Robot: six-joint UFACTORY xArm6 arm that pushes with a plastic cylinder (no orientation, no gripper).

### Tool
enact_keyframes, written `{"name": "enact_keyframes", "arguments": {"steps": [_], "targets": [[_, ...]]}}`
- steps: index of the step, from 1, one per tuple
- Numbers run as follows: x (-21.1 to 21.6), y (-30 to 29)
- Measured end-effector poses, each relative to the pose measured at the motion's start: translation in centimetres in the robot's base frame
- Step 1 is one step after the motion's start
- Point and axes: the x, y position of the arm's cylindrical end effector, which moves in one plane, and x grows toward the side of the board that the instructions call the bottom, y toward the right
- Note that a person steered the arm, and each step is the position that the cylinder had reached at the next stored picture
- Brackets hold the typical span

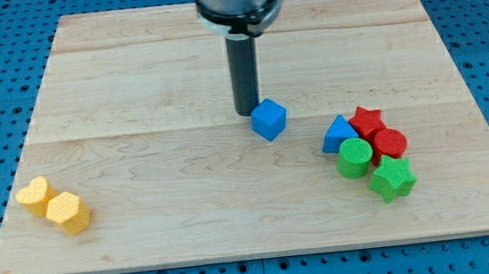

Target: Slide the yellow heart to the center left

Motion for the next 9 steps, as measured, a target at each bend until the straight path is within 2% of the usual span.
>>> {"name": "enact_keyframes", "arguments": {"steps": [1, 2, 3, 4, 5, 6, 7, 9], "targets": [[-0.6, -4.1], [2.5, -0.2], [5.8, 7.6], [6.3, 2.1], [3.2, -11.1], [2.5, -23.9], [6.7, -31.2], [9.4, -31.4]]}}
